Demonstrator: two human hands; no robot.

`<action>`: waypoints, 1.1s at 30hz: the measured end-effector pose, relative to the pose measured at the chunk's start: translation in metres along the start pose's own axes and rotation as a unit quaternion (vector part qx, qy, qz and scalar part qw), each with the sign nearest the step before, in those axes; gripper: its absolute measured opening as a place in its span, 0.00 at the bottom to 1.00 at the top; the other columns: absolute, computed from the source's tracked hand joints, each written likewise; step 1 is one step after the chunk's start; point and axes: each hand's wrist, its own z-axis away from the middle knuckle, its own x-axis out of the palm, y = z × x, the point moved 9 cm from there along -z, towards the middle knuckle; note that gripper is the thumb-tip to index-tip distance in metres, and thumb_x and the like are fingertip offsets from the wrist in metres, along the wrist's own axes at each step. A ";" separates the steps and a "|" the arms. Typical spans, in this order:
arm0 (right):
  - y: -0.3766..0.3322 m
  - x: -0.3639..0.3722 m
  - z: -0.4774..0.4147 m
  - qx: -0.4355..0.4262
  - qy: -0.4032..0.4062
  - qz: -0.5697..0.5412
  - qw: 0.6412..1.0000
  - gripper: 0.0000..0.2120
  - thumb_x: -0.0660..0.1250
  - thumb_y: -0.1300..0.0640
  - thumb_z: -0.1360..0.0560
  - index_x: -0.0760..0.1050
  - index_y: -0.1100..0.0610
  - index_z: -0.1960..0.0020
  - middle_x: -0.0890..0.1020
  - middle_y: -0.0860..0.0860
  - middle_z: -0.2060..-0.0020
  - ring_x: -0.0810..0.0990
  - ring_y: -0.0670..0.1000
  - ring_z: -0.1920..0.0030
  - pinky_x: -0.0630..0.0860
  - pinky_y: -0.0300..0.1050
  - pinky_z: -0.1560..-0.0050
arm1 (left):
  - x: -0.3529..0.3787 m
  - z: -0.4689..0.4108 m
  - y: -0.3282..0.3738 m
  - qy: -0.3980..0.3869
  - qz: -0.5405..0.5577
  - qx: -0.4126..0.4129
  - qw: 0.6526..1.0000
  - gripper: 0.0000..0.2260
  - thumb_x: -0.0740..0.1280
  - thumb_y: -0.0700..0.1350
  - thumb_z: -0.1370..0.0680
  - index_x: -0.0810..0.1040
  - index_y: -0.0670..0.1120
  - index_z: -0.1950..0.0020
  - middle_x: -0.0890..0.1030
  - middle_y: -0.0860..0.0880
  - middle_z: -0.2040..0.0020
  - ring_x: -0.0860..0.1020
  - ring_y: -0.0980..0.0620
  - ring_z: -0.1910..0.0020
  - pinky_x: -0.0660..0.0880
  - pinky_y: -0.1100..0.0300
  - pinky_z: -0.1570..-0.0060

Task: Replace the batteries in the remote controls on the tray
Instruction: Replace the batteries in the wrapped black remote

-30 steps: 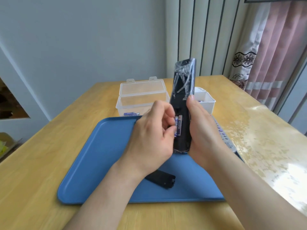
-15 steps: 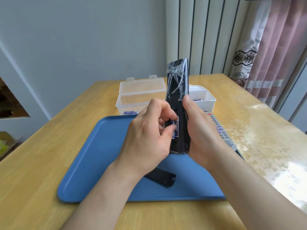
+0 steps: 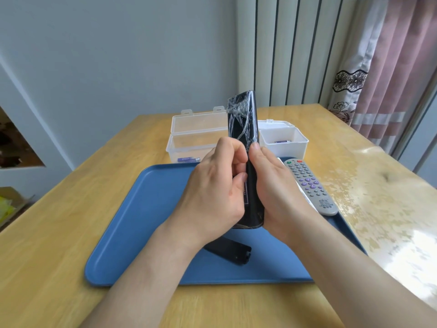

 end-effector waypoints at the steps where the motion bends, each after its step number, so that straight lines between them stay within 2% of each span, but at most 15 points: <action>1: 0.000 0.000 0.000 0.001 -0.002 -0.001 1.000 0.18 0.55 0.47 0.17 0.72 0.63 0.44 0.77 0.56 0.57 0.79 0.52 0.56 0.77 0.48 0.56 | 0.000 0.000 0.000 -0.005 0.009 0.000 1.000 0.13 0.64 0.34 0.28 0.65 0.48 0.50 0.73 0.51 0.60 0.73 0.51 0.61 0.73 0.55 0.60; 7: 0.000 0.002 0.002 0.001 -0.013 0.001 1.000 0.19 0.55 0.48 0.16 0.71 0.65 0.45 0.77 0.54 0.62 0.79 0.49 0.65 0.77 0.42 0.66 | -0.002 0.001 0.000 -0.016 0.040 -0.004 0.999 0.13 0.64 0.35 0.29 0.65 0.47 0.50 0.73 0.51 0.59 0.74 0.49 0.60 0.74 0.53 0.60; 12: 0.000 0.003 0.003 -0.010 -0.020 0.027 0.999 0.16 0.55 0.48 0.16 0.73 0.60 0.50 0.77 0.53 0.62 0.78 0.49 0.63 0.76 0.42 0.65 | -0.004 0.002 0.000 -0.004 0.014 -0.002 1.000 0.12 0.64 0.36 0.30 0.66 0.46 0.51 0.71 0.51 0.62 0.72 0.50 0.61 0.72 0.55 0.61; 16: 0.002 0.001 0.002 0.007 -0.011 0.003 1.000 0.17 0.56 0.47 0.17 0.73 0.60 0.49 0.76 0.55 0.60 0.78 0.52 0.60 0.76 0.49 0.58 | -0.003 0.004 -0.004 -0.002 0.032 -0.029 0.999 0.13 0.67 0.39 0.30 0.68 0.47 0.49 0.73 0.54 0.59 0.74 0.55 0.59 0.73 0.62 0.59; 20: 0.001 -0.001 0.000 0.016 -0.004 -0.024 1.000 0.17 0.56 0.45 0.17 0.73 0.58 0.49 0.75 0.56 0.60 0.76 0.55 0.58 0.74 0.53 0.56 | -0.006 0.007 -0.005 0.017 0.065 -0.045 0.997 0.16 0.70 0.38 0.32 0.68 0.51 0.50 0.75 0.51 0.58 0.77 0.50 0.59 0.77 0.53 0.60; 22: 0.000 -0.004 0.000 0.020 0.004 -0.034 0.999 0.20 0.56 0.44 0.17 0.73 0.61 0.47 0.76 0.56 0.59 0.77 0.55 0.57 0.75 0.54 0.54 | -0.005 0.007 -0.008 0.025 0.131 -0.076 0.988 0.18 0.70 0.37 0.32 0.67 0.52 0.50 0.75 0.51 0.57 0.78 0.47 0.60 0.78 0.51 0.63; 24: 0.000 -0.004 0.000 0.027 0.009 -0.048 0.998 0.22 0.56 0.44 0.18 0.72 0.64 0.42 0.78 0.59 0.55 0.79 0.57 0.55 0.77 0.58 0.50 | -0.004 0.006 -0.014 0.034 0.217 -0.118 0.968 0.20 0.70 0.35 0.33 0.69 0.53 0.48 0.79 0.49 0.55 0.78 0.50 0.60 0.76 0.54 0.63; 26: -0.001 -0.002 0.001 0.037 0.006 -0.073 0.997 0.22 0.56 0.45 0.17 0.72 0.64 0.38 0.81 0.61 0.51 0.80 0.58 0.54 0.79 0.59 0.49 | -0.006 0.006 -0.024 0.051 0.328 -0.171 0.928 0.20 0.70 0.33 0.34 0.72 0.49 0.46 0.82 0.47 0.56 0.78 0.51 0.61 0.75 0.55 0.62; 27: -0.001 -0.001 0.003 0.042 0.000 -0.087 0.995 0.22 0.56 0.45 0.17 0.73 0.63 0.37 0.83 0.59 0.50 0.81 0.57 0.55 0.80 0.58 0.52 | -0.007 0.007 -0.031 0.063 0.398 -0.200 0.893 0.19 0.70 0.32 0.33 0.74 0.47 0.46 0.82 0.46 0.57 0.78 0.50 0.62 0.75 0.55 0.63; 29: -0.001 0.002 0.004 0.055 -0.019 -0.112 0.992 0.22 0.56 0.44 0.17 0.73 0.61 0.36 0.85 0.56 0.52 0.82 0.55 0.58 0.82 0.55 0.54 | -0.008 0.009 -0.044 0.092 0.539 -0.249 0.799 0.14 0.68 0.31 0.29 0.76 0.43 0.47 0.81 0.45 0.59 0.79 0.48 0.60 0.77 0.56 0.63; 30: 0.000 0.003 0.005 0.063 -0.025 -0.120 0.991 0.23 0.56 0.44 0.17 0.74 0.61 0.36 0.86 0.57 0.53 0.82 0.55 0.58 0.83 0.54 0.55 | -0.008 0.009 -0.049 0.105 0.589 -0.266 0.756 0.11 0.65 0.31 0.26 0.76 0.43 0.47 0.79 0.45 0.60 0.80 0.47 0.59 0.78 0.56 0.63; 31: 0.001 0.003 0.006 0.070 -0.026 -0.125 0.989 0.23 0.56 0.44 0.18 0.74 0.61 0.36 0.85 0.58 0.54 0.83 0.55 0.58 0.83 0.54 0.55 | -0.008 0.010 -0.054 0.112 0.615 -0.284 0.727 0.11 0.60 0.30 0.24 0.76 0.42 0.48 0.77 0.46 0.62 0.80 0.47 0.59 0.78 0.58 0.64; 32: 0.002 0.003 0.006 0.076 -0.024 -0.128 0.989 0.23 0.56 0.44 0.18 0.73 0.62 0.36 0.85 0.60 0.54 0.83 0.56 0.59 0.84 0.54 0.56 | -0.008 0.012 -0.057 0.111 0.610 -0.300 0.725 0.12 0.56 0.29 0.23 0.76 0.42 0.50 0.76 0.46 0.63 0.78 0.49 0.62 0.76 0.62 0.67; 33: 0.002 0.003 0.006 0.078 -0.022 -0.129 0.988 0.24 0.56 0.44 0.18 0.73 0.62 0.36 0.84 0.61 0.54 0.83 0.56 0.59 0.84 0.54 0.57 | -0.009 0.012 -0.058 0.104 0.570 -0.305 0.756 0.14 0.55 0.29 0.24 0.77 0.42 0.52 0.75 0.46 0.64 0.74 0.51 0.66 0.72 0.64 0.71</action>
